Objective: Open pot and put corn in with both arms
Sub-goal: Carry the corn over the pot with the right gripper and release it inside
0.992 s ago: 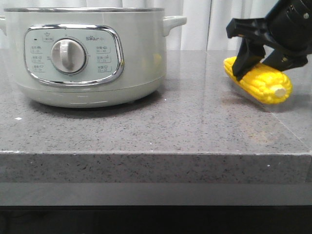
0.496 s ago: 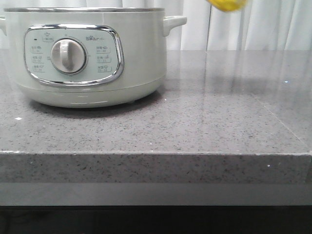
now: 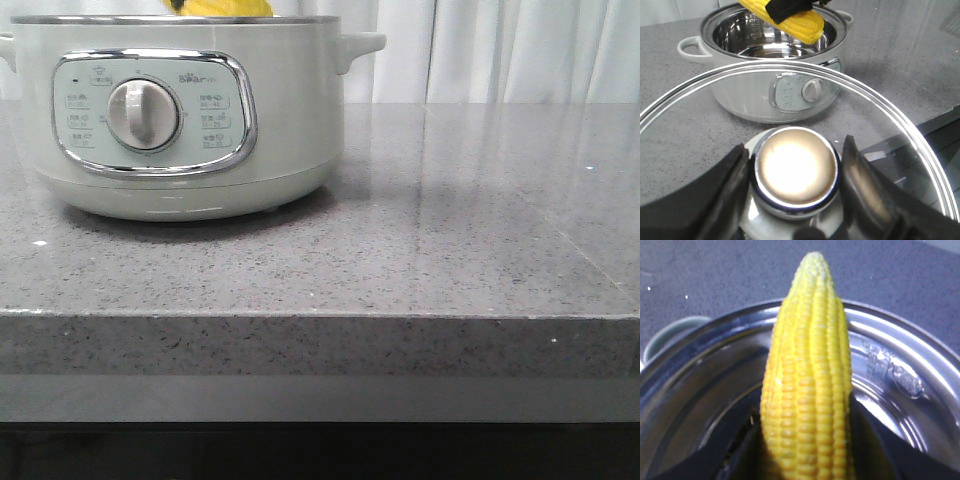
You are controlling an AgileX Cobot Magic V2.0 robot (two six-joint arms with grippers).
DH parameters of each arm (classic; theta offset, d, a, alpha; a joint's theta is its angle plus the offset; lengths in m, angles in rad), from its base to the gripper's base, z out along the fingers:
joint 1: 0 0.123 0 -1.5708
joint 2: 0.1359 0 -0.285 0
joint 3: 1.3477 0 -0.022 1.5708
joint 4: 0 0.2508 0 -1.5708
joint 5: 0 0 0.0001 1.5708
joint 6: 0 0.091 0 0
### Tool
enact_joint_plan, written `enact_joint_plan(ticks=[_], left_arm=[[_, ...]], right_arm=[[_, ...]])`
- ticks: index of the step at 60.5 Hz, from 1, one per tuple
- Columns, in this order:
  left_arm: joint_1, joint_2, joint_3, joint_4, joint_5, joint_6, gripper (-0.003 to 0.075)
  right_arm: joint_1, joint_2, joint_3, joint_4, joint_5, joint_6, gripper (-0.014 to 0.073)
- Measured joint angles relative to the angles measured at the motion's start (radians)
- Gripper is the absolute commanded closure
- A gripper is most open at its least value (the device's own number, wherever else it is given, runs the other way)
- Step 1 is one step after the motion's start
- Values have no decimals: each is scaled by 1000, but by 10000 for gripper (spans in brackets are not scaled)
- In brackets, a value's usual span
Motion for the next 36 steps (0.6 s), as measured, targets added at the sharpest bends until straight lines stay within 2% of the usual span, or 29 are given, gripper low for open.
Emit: enact_joint_plan(ticks=[6, 13, 29, 36], left_arm=[[0, 0, 1, 0, 0, 0, 478], [0, 0, 1, 0, 0, 0, 478], [0, 0, 1, 0, 0, 0, 478], [0, 0, 1, 0, 0, 0, 478]], right_arm=[[0, 10, -2, 0, 29, 0, 151], [0, 11, -4, 0, 37, 0, 91], [0, 11, -4, 0, 38, 0, 93], [0, 11, -4, 0, 40, 0, 138]])
